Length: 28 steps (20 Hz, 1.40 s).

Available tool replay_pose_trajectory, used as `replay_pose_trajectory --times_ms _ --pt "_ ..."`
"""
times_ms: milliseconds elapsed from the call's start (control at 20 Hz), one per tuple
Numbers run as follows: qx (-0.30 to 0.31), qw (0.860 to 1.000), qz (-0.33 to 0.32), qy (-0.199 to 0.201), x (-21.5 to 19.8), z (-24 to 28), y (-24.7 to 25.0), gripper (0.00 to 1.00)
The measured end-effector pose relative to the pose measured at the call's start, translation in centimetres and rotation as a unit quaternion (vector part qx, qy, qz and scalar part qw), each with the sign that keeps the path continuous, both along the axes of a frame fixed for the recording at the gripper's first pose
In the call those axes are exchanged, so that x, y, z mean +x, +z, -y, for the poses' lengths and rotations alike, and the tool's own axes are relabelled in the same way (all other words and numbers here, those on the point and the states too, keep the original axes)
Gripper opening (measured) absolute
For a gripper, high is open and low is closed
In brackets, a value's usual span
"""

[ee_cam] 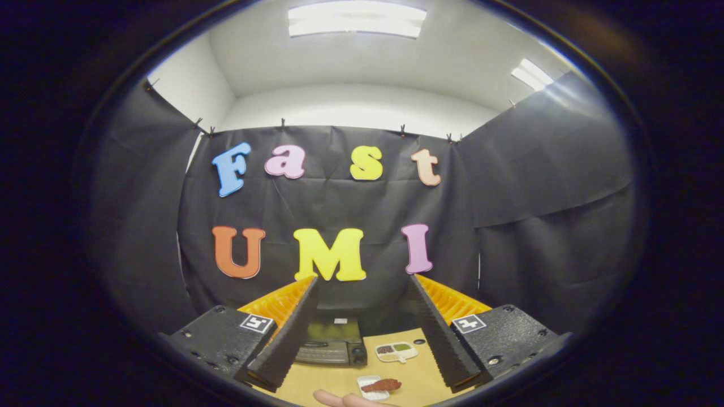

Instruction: Open the toaster oven, put the food inside, and close the toaster oven door.

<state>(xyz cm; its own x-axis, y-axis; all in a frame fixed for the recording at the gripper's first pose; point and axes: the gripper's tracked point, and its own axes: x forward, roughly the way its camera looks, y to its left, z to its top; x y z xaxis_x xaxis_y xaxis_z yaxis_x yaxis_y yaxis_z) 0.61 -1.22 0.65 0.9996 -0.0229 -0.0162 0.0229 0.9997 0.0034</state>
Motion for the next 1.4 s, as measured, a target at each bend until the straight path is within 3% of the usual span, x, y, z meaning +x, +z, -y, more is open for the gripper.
replay_pose_trajectory --times_ms 400,750,1050,1300,1400 --pt "0.004 1.0 0.002 0.002 0.1 0.0 -0.2 1.0" --pt "-0.005 1.0 -0.008 0.003 3.5 -1.5 -3.3 0.99" --pt "-0.009 0.996 -0.089 0.012 10.1 -4.9 -12.1 1.0" --pt "-0.024 0.983 -0.173 0.063 15.9 -9.6 -22.0 1.0" --pt "-0.045 0.978 -0.194 0.062 18.0 -10.6 -26.0 1.0"
